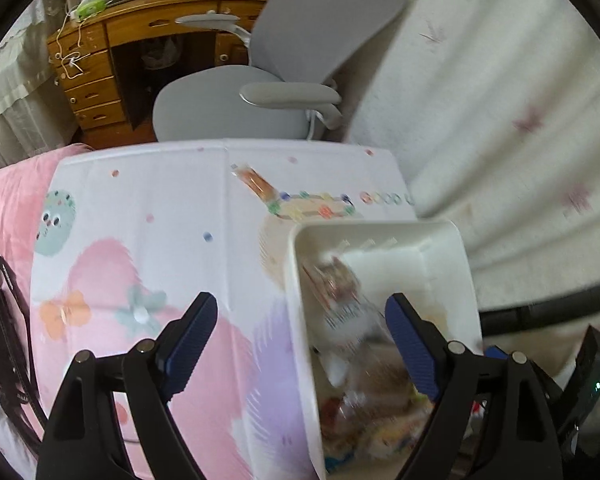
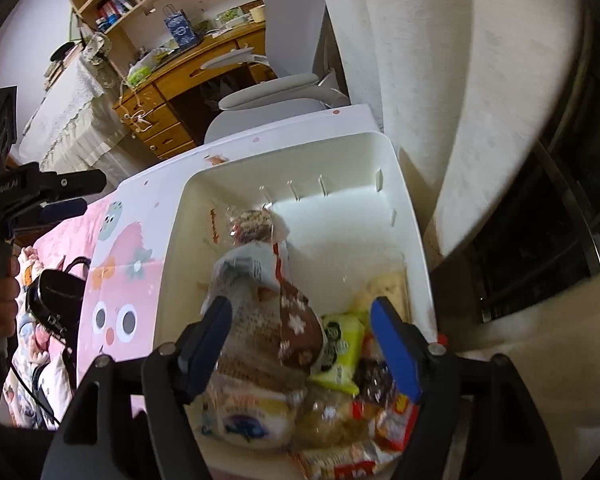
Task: Organize snacks
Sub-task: 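Move the left tool to the small orange candy bag and grasp it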
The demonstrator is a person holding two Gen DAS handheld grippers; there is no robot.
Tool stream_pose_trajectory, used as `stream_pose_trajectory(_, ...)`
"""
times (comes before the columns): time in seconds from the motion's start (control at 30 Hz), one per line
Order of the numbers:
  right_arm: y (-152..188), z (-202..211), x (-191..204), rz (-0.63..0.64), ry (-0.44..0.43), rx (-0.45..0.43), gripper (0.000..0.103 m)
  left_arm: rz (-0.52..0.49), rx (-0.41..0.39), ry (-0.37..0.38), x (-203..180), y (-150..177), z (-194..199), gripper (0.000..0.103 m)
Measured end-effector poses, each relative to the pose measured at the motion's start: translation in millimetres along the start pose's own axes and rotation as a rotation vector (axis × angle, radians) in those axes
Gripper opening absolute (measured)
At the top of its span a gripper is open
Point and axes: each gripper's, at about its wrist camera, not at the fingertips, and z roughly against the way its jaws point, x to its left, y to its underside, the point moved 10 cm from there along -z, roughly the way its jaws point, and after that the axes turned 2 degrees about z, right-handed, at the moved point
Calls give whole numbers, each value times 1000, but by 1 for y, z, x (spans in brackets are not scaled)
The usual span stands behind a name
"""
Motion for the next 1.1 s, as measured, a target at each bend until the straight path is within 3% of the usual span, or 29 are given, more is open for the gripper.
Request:
stream_pose_trajectory(0.27,-26,-29,1,-40,34,6,83,46,19,-11,22,-47,-40,85)
stream_pose_trajectory(0.57,-26,-58,1,-74,53,50,83,81,21,-34,35,-102,-104,85)
stream_pose_trajectory(0.83,1,-77,18,-64,50,123,83,114,63,-62,46,-118,-163,83)
stream_pose_trajectory(1.1,15,-80,21,-45,72,141,83,101,122,-93,49,-114,-206,69)
